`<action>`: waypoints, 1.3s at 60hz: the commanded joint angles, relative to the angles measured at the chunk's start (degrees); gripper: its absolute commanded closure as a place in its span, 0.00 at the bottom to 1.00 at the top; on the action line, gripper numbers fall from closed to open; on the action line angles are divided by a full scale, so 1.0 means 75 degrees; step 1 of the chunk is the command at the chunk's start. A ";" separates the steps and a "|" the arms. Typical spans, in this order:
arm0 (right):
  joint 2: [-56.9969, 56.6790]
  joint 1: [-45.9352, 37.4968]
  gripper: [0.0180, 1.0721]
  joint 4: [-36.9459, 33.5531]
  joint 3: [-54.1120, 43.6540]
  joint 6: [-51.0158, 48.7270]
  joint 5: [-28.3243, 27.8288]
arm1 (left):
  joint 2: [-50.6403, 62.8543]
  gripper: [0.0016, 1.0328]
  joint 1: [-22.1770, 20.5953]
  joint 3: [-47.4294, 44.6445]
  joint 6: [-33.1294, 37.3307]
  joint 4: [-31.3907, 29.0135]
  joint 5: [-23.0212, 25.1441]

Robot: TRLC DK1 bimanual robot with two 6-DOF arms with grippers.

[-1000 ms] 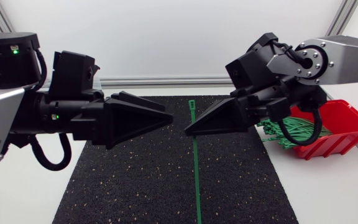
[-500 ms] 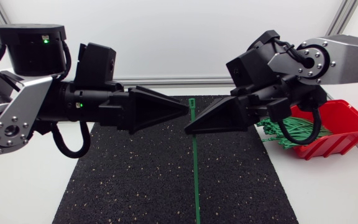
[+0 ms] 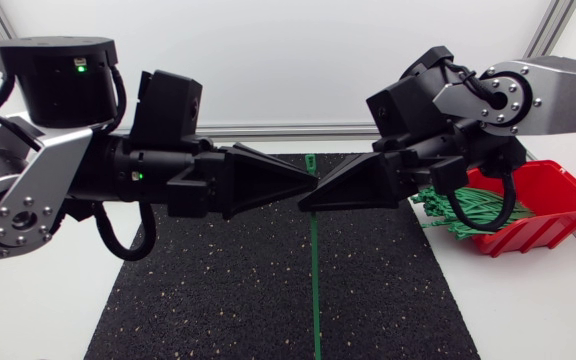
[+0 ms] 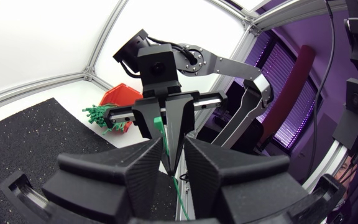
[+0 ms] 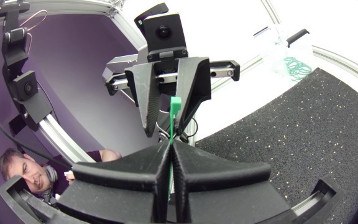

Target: Take a green cable tie from the red box, thread the tail through the head to close it, then place it in the transparent bin on the left.

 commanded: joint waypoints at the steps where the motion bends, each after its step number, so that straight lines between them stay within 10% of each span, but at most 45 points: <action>1: -0.0115 -0.0027 0.95 0.0017 -0.0204 0.0027 -0.0111 | -0.0037 0.77 -0.0107 -0.0046 -0.0138 0.0187 -0.0004; 54: -0.0209 0.0032 0.94 0.0205 -0.0287 0.0086 -0.0064 | 0.0396 0.97 -0.0177 0.0083 -0.0466 0.0398 -0.0579; 59: -0.0127 0.0243 0.64 0.0217 -0.0263 0.0144 0.0217 | 0.0420 0.97 0.0115 0.0306 -0.0642 0.0245 -0.0356; 78: -0.0350 -0.0695 0.07 -0.0616 -0.0052 0.0191 0.1823 | 0.0326 0.97 0.2119 0.0716 -0.1240 -0.0469 0.0757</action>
